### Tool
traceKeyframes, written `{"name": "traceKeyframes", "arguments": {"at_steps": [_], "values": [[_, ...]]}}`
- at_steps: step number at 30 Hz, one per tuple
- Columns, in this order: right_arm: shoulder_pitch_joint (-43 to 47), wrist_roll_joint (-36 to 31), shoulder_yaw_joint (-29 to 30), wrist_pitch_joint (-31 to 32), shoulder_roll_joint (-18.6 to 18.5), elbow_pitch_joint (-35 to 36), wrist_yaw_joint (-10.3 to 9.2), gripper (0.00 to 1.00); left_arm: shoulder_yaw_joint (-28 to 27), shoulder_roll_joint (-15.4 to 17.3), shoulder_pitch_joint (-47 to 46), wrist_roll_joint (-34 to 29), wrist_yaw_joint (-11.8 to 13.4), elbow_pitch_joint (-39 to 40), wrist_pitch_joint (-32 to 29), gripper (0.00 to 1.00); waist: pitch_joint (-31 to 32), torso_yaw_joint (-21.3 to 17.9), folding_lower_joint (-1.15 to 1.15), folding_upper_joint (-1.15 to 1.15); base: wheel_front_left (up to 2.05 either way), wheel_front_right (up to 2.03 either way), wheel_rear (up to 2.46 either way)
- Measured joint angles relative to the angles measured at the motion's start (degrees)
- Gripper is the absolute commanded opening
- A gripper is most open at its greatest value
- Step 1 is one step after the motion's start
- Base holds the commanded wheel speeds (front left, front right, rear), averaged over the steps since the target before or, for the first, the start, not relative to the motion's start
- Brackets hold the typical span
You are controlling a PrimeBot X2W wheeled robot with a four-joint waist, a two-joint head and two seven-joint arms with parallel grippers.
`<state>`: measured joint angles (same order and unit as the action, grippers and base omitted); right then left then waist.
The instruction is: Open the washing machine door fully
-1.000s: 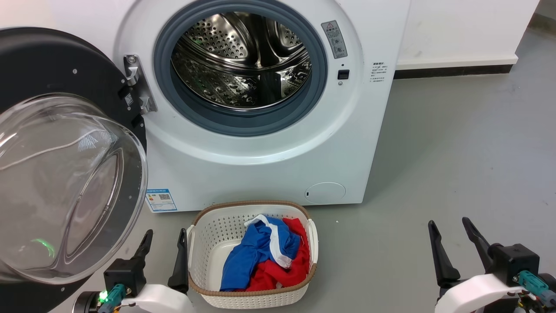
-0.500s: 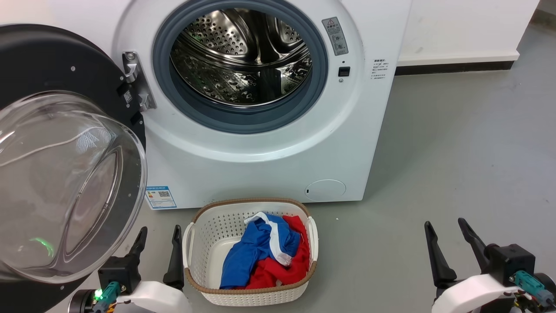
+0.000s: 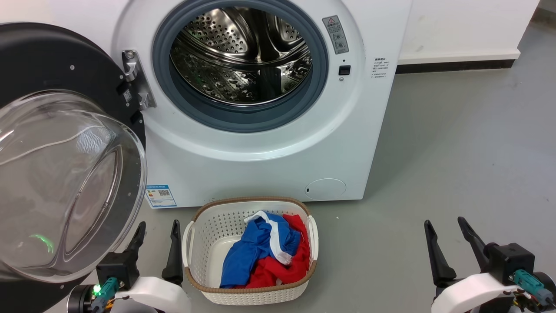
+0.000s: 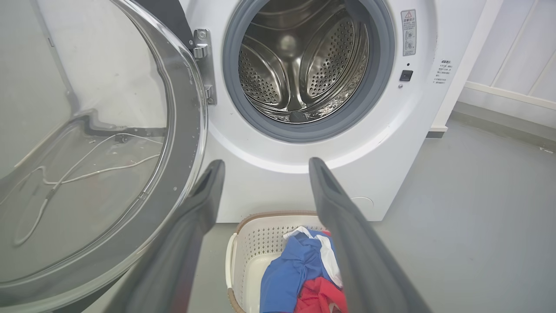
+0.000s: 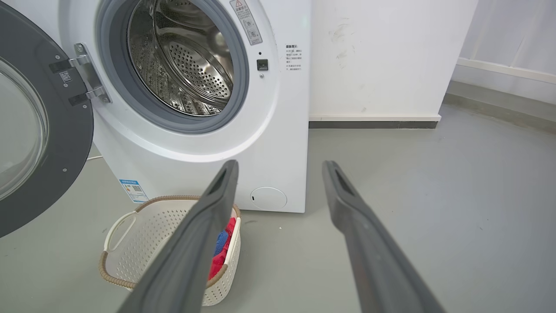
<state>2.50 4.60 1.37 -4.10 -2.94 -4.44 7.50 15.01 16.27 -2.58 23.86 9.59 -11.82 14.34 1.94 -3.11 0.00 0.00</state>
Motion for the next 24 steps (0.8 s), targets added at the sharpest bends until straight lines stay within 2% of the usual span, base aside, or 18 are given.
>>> {"name": "traceKeyframes", "arguments": {"at_steps": [7,8,13,24], "values": [[0.0,0.4,0.0,-0.4,0.0,-0.6,0.00,1.00,0.1,0.5,-0.1,0.0,0.0,0.0,0.0,1.00,0.0,0.3,0.00,0.00,0.00,0.00,0.00],[0.0,0.4,-0.1,-0.4,0.0,-0.7,0.00,0.00,0.1,0.5,-0.1,0.0,0.0,0.0,0.0,0.00,0.0,0.3,0.00,0.00,0.00,0.00,0.00],[1.3,1.4,0.0,0.2,0.0,-3.1,0.00,0.00,0.3,-0.8,1.5,1.0,-0.1,-1.8,-0.6,0.00,0.0,0.4,0.00,0.00,0.00,0.00,0.00],[0.8,14.3,0.7,1.6,0.0,-3.9,0.00,0.00,-2.9,-2.5,1.4,11.0,-2.7,-2.0,-3.6,0.00,-0.2,0.6,0.00,0.00,0.00,0.00,0.00]]}}
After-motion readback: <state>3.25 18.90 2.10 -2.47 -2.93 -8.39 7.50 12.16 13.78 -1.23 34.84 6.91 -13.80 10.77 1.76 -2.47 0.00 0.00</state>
